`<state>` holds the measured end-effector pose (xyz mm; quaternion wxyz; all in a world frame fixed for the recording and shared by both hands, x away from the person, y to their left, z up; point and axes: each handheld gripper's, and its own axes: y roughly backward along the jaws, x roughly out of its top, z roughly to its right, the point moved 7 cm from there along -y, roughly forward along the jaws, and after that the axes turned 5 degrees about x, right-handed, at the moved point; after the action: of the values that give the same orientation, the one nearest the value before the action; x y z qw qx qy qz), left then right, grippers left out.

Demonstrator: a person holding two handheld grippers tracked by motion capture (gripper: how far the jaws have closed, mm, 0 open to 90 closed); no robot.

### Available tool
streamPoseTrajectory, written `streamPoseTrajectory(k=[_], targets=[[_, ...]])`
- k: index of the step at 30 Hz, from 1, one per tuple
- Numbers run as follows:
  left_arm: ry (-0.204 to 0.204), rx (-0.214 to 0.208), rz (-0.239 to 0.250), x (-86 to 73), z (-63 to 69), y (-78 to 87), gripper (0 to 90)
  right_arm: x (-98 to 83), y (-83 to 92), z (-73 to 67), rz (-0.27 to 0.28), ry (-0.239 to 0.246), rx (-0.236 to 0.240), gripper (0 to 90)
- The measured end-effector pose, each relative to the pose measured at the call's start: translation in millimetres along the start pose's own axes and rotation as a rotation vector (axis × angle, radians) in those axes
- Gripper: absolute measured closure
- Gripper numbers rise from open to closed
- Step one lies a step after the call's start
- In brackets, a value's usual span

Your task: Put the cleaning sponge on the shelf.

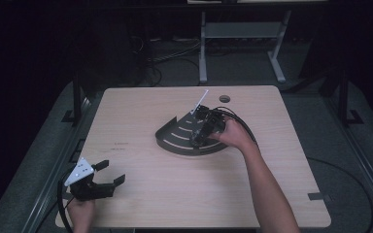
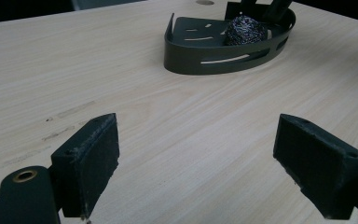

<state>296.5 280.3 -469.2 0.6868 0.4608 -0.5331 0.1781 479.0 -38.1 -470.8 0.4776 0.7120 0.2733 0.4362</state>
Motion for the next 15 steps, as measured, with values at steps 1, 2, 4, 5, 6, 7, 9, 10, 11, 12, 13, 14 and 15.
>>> streamPoseTrajectory(k=[1, 2, 4, 5, 6, 7, 9, 10, 11, 12, 13, 14, 15], targets=[[0.001, -0.001, -0.001, 0.0, 0.3, -0.2, 13.7, -0.6, 0.4, 0.1, 0.003, -0.002, 0.002, 17.2], [0.000, -0.001, -0.002, -0.1, 0.4, -0.3, 13.7, -1.4, 0.7, 0.0, 0.005, -0.004, 0.003, 17.2], [0.002, -0.001, -0.001, 0.0, 0.5, -0.3, 13.7, -3.1, 1.9, 0.0, 0.007, -0.006, 0.003, 17.2], [0.000, -0.001, -0.001, 0.0, 0.7, -0.3, 13.7, -3.4, 2.5, 0.0, 0.009, -0.006, 0.004, 17.2], [0.000, -0.001, -0.001, 0.0, 0.7, -0.3, 13.7, -3.4, 2.5, 0.0, 0.009, -0.006, 0.004, 17.2], [-0.001, 0.000, -0.003, -0.1, 0.7, -0.4, 13.7, -4.6, 3.7, 0.1, 0.014, -0.009, 0.005, 17.2], [0.000, -0.002, -0.002, -0.2, 0.9, -0.4, 13.7, -5.2, 4.2, 0.2, 0.015, -0.007, 0.004, 17.2], [0.000, -0.001, -0.001, 0.0, 0.9, -0.3, 13.7, -6.6, 5.1, -0.5, 0.017, -0.010, 0.005, 17.2], [-0.002, 0.000, -0.002, 0.0, 0.7, -0.1, 13.7, -7.3, 5.3, -0.9, 0.020, -0.011, 0.007, 17.2], [-0.001, 0.000, -0.001, 0.1, 0.6, 0.1, 13.7, -8.2, 5.5, -0.8, 0.018, -0.012, 0.006, 17.2], [0.000, -0.001, 0.000, -0.4, 0.7, 0.4, 13.7, -9.1, 5.9, -0.7, 0.015, -0.011, 0.004, 17.1], [0.000, -0.001, 0.000, -0.4, 0.7, 0.4, 13.7, -9.1, 5.9, -0.7, 0.015, -0.011, 0.004, 17.1], [0.000, 0.000, -0.003, -0.8, 0.6, 0.6, 13.7, -9.5, 6.3, -0.7, 0.016, -0.011, 0.003, 17.1]])
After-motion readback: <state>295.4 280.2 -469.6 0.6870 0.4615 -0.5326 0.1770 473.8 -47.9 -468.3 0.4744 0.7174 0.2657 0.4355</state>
